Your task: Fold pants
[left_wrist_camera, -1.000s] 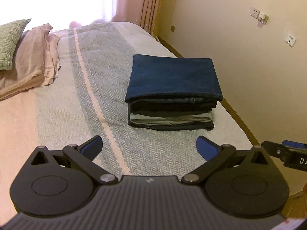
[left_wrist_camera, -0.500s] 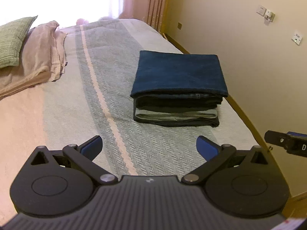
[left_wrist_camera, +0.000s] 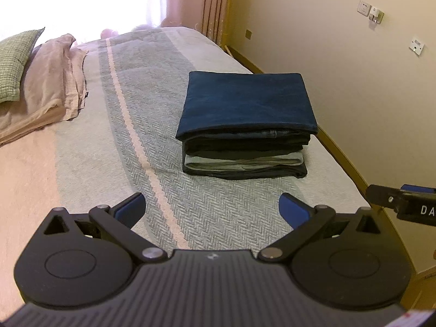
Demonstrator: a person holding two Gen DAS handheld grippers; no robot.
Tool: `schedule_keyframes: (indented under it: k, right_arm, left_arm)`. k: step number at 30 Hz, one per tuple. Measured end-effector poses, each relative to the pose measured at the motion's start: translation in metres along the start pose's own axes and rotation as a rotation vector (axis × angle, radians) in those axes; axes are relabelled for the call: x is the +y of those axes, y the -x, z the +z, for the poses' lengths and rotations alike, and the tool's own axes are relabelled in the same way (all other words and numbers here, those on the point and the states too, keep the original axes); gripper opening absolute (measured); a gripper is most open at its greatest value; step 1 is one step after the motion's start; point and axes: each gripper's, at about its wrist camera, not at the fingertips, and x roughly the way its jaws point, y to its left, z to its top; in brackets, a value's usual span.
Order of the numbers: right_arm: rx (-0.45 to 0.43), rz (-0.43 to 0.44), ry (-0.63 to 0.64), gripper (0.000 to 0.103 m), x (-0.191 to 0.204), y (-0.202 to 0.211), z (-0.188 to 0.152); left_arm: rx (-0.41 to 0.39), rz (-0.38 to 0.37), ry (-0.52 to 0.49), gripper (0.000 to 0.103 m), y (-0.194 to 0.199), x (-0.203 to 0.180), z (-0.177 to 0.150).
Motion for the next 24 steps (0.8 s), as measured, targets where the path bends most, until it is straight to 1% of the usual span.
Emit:
schedule_keyframes:
  k: [24]
  right_arm:
    - [0.004,0.004,-0.003,0.083,0.0048,-0.0013,-0.0026]
  left_arm:
    - [-0.007,0.008,-0.027,0.102,0.0037,-0.0035,-0.0031]
